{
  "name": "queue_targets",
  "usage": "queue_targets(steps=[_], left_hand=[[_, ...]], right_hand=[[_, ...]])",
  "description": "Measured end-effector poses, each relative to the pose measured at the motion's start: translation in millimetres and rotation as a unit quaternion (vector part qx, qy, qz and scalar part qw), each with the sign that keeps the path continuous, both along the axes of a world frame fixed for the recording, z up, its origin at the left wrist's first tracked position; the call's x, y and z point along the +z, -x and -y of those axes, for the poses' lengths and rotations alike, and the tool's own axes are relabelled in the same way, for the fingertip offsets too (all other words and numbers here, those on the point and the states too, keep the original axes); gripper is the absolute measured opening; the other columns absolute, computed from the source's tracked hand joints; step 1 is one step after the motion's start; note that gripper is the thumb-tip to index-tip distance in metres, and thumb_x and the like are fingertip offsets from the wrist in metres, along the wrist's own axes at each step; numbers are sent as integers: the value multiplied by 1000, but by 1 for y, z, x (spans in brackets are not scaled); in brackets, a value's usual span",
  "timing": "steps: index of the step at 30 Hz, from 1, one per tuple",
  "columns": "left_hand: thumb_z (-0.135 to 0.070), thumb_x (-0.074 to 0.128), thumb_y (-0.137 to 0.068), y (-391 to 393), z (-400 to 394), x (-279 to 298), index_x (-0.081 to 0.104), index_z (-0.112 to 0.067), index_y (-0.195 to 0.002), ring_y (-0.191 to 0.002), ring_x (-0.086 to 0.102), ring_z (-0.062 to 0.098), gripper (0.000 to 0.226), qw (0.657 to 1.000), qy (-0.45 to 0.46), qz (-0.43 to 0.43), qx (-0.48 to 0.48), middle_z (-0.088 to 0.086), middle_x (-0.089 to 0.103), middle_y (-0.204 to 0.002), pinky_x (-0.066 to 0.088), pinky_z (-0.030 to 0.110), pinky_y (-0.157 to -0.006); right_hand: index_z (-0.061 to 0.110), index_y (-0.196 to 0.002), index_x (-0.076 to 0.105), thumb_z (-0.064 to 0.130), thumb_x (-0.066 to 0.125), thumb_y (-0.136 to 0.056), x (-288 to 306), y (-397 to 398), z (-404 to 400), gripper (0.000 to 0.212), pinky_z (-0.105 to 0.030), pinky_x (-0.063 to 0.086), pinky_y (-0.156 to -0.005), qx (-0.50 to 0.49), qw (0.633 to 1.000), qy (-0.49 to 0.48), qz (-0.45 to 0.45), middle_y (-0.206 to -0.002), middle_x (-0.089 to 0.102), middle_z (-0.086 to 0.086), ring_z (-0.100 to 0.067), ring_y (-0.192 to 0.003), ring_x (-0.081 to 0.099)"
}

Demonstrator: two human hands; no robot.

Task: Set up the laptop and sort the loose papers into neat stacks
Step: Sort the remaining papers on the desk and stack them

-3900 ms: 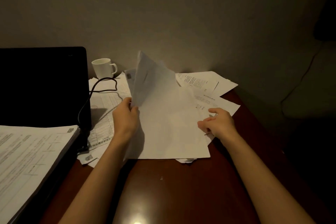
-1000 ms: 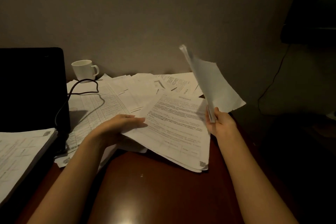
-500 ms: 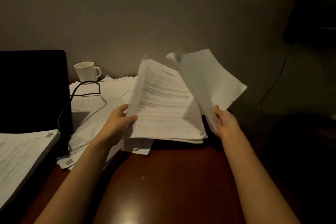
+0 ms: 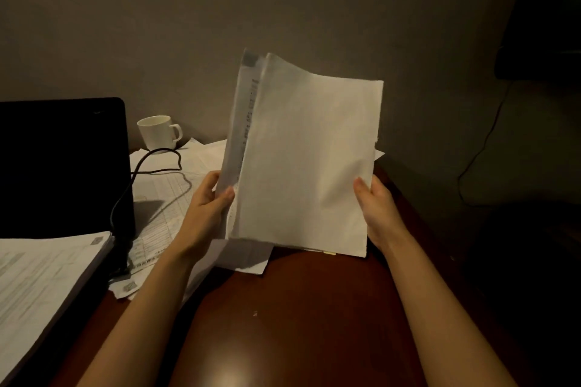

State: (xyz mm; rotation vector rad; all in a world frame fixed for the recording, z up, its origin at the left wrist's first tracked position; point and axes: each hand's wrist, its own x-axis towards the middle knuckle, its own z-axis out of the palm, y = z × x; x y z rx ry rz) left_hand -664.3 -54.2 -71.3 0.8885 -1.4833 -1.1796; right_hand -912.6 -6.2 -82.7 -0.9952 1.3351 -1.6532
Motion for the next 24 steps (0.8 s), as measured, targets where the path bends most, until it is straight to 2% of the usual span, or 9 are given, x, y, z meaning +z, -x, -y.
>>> queue_targets(steps=[4,8,10,12,15,17,20,22,24], left_hand=[[-18,44,-98,7,-4,-2,52,-29,-105,-84,68,3,15,999,38,-14,15,-7,64,-102,54,17,-61],[-27,37,-102,17,-11,-2,53,-27,-96,-74,61,-11,17,995,80,4,58,-7,59,-96,48,6,-57],[-36,50,-95,19,-13,-6,52,-31,-101,-82,61,-11,8,993,108,31,47,-12,59,-101,50,8,-64],[-33,61,-90,22,-11,-14,47,-32,-111,-90,59,-9,25,983,147,89,72,-22,55,-105,51,8,-70],[-19,56,-93,29,-9,-21,43,-24,-118,-88,52,-11,28,968,180,113,136,-24,49,-102,44,0,-67],[-15,54,-95,31,-10,-23,44,-20,-121,-86,51,-13,29,964,185,110,153,-24,48,-100,43,-1,-65],[-17,62,-90,30,-10,-20,45,-21,-120,-86,53,-11,35,965,183,94,163,-25,49,-99,46,4,-64],[-21,69,-84,28,-8,-16,43,-26,-118,-90,54,-11,43,971,166,58,162,-26,49,-103,47,4,-66],[-21,70,-82,25,-6,-15,43,-27,-118,-89,54,-13,45,977,143,26,156,-27,49,-105,46,3,-67]], right_hand=[[24,-120,54,21,38,-102,1,-1,0,24,-35,52,-90,-16,999,22,-22,-115,64,3,-14,-106,62],[24,-111,55,20,40,-102,6,-8,-1,18,-23,52,-82,-72,993,78,-54,-103,64,10,-4,-96,62],[24,-100,56,17,41,-101,9,-14,-3,17,-20,52,-77,-109,985,112,-78,-95,63,11,-3,-89,62],[24,-97,57,17,42,-101,10,-18,-5,17,-22,52,-76,-131,976,131,-113,-93,63,11,-3,-88,62],[13,-121,56,15,42,-101,9,-21,-5,25,-26,51,-89,-148,964,155,-160,-111,64,4,-8,-105,61],[12,-138,45,15,43,-100,11,-24,-7,38,-26,47,-98,-153,959,167,-173,-130,56,-1,-12,-120,53],[17,-143,35,22,49,-97,12,-26,-8,48,-26,45,-101,-153,960,174,-155,-139,50,-3,-11,-127,48],[20,-124,52,31,54,-93,13,-25,-9,33,-21,52,-88,-146,966,168,-134,-117,63,2,-2,-107,59],[24,-87,58,30,58,-90,12,-22,-8,7,-12,48,-65,-151,969,164,-106,-80,62,13,9,-72,60]])
